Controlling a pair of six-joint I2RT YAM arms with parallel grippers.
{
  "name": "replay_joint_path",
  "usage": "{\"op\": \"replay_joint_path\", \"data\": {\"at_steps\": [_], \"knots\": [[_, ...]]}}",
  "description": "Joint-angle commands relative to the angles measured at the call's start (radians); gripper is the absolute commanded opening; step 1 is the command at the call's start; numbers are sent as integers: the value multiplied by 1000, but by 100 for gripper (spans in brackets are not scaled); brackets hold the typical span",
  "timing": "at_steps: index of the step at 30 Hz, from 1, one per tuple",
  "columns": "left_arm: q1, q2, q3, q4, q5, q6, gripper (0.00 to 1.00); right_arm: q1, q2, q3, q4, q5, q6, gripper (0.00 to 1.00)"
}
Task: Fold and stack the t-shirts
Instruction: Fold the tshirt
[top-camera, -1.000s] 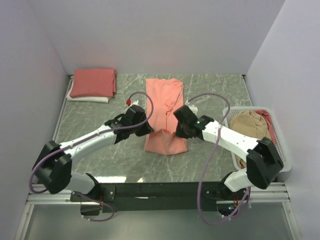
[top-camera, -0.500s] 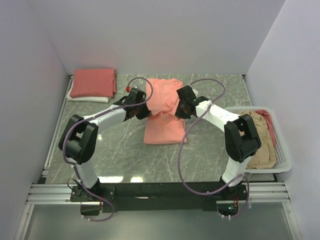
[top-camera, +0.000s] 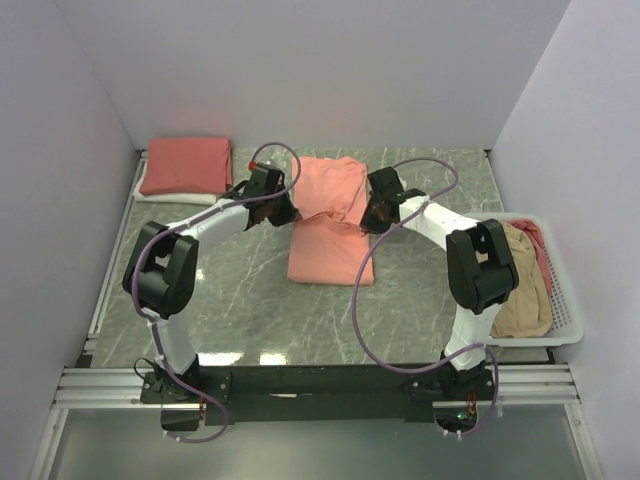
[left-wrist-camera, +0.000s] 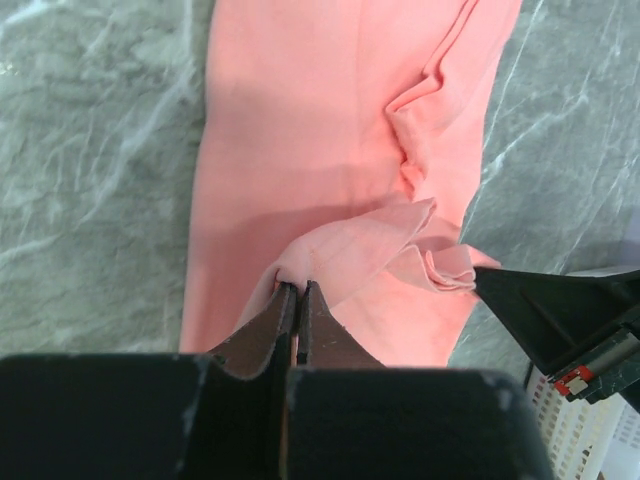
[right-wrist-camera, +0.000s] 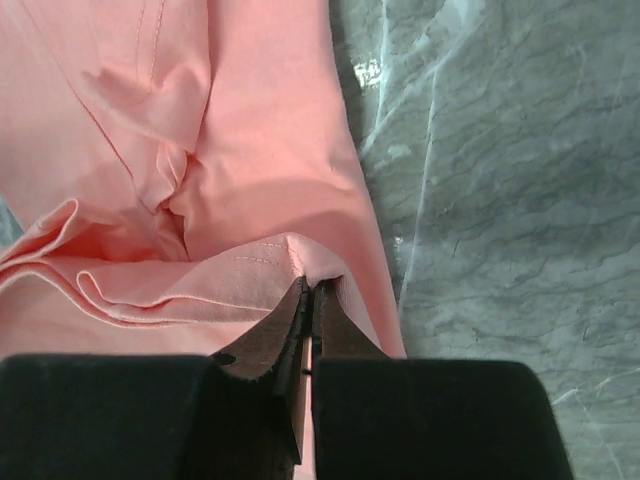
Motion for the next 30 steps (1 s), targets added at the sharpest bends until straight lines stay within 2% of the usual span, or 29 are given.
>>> {"op": "replay_joint_path", "data": {"at_steps": [1, 11, 30], "knots": [[7, 23, 56, 29, 27, 19, 0, -20, -27, 17, 26, -17, -14, 0], [32, 94, 115, 9, 29, 30, 0, -55, 19, 57, 33, -57, -34, 0], [58, 141, 136, 22, 67, 28, 0, -84, 108, 142, 35, -125, -78, 3]]}}
